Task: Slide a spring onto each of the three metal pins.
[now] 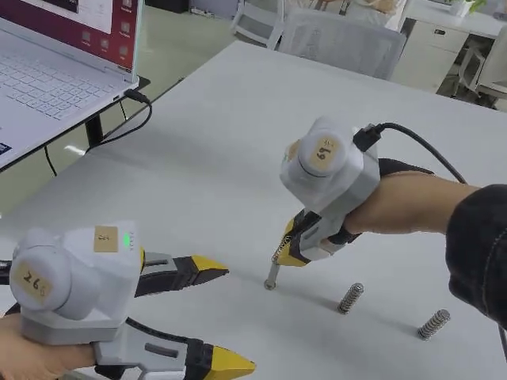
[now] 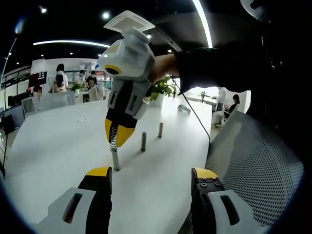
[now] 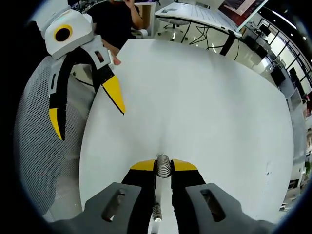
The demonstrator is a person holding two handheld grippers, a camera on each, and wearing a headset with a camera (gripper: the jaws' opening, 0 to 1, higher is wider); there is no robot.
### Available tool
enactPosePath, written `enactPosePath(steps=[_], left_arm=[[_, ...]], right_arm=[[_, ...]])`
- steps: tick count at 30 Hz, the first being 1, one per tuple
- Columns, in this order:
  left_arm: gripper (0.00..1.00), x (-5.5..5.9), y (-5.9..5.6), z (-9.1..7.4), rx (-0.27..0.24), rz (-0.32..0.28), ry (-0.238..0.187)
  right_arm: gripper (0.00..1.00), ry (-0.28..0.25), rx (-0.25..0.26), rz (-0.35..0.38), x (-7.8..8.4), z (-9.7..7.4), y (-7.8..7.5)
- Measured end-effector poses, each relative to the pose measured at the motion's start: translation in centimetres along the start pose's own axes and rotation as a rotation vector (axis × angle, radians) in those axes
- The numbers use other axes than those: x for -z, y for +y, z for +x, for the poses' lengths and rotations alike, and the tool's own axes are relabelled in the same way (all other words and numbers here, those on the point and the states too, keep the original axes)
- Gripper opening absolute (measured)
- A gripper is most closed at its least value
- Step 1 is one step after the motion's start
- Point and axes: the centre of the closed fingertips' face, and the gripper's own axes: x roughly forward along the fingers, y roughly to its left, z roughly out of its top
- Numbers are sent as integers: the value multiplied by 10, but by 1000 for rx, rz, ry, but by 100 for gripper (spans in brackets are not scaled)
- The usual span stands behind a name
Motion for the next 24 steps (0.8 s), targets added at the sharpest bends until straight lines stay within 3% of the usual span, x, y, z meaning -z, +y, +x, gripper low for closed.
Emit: enactPosePath(steps=[9,24], left_arm=[[61,0,0,0,2,1,-1],[60,2,2,-2,-1,-2,4]], right_arm=[[9,24,2,-19,2,0,1],[9,124,-41,-39,17,24,8]])
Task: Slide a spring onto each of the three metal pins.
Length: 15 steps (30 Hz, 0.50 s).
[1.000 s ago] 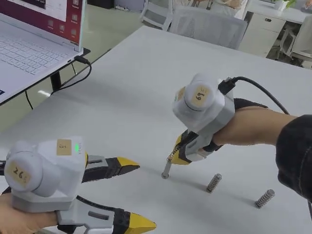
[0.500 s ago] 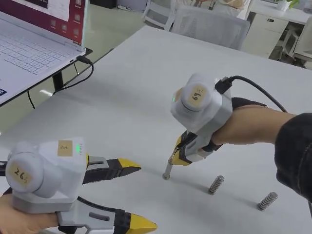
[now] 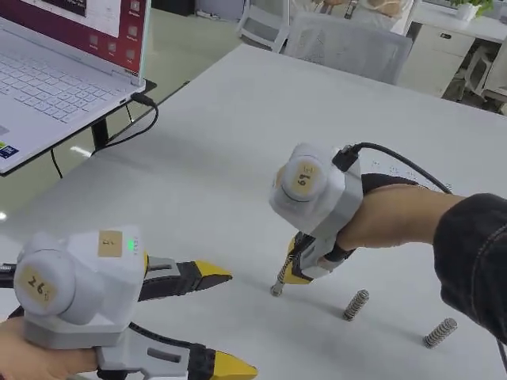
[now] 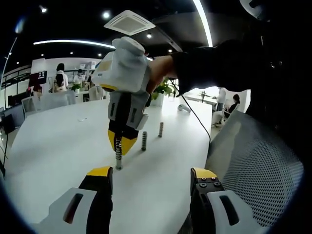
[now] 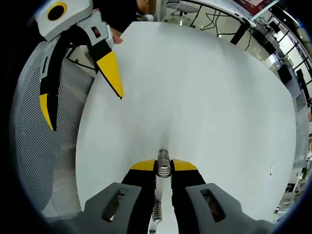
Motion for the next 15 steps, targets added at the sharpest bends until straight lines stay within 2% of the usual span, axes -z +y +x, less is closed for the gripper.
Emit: enactPosePath(steps=[6,15], left_arm=[[60,1,0,0,0,-3,2],[60,1,1,1,-6,-7,1]], right_arm=[[9,25,-28,-1,3,9,5],[9,21,-39,9,7,23,8]])
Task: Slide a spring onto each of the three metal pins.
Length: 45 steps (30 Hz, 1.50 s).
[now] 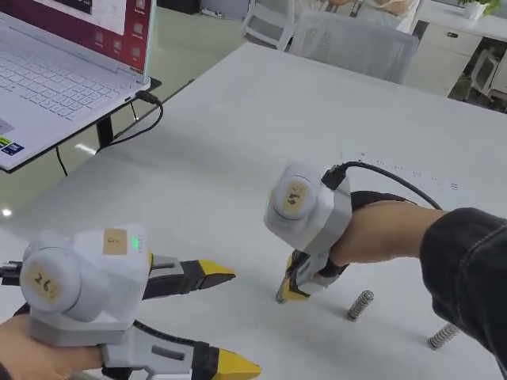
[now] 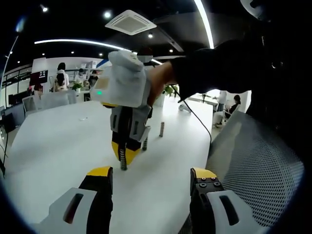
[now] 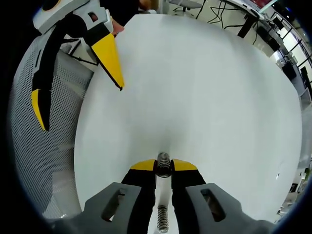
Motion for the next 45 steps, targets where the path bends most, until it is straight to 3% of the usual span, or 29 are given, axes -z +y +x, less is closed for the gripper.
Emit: enactPosePath(steps=[8,12,21,37,45], left_arm=[[60,0,1,0,0,1,1],[60,0,1,0,-1,2,0],[60,-1,0,3,2,3,3],[65,-14,8,10,-1,27,3],[66,-20,8,14,8,25,-7]], right_arm=[[10,-15,2,11,0,2,0],[15,-23,0,24,1,4,1],[18,-68,25,76,8,-10,-2],[20,-284,125,203,9,-58,4],[21,-397,163,248,4,-77,20]])
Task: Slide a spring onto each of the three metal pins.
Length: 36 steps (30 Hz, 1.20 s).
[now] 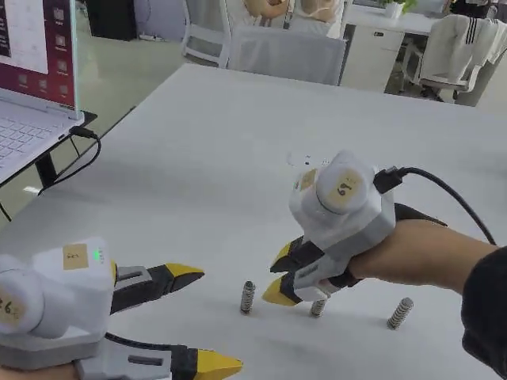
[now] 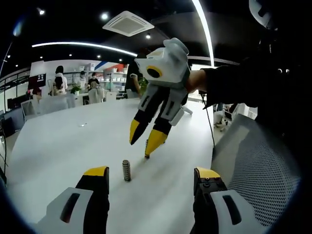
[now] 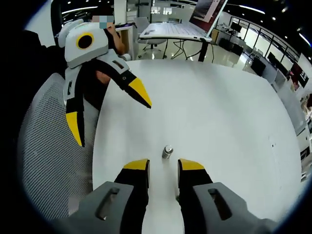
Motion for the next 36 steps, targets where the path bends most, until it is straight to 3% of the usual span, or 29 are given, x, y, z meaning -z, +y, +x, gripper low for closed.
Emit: enactPosePath(steps=[5,10,19,27,36], left_arm=[[68,-2,-1,1,1,2,2],[69,-7,-4,1,3,5,-4],[72,-12,-10,4,5,8,-8],[75,-11,-13,4,1,3,-1],[78,-9,-14,3,-10,-11,7]], right_arm=[[22,-42,14,24,1,-7,10],[23,-120,23,63,-1,-17,23],[24,-179,36,109,12,-28,43],[25,-240,59,177,29,-46,52],[27,-283,134,265,63,-73,47]])
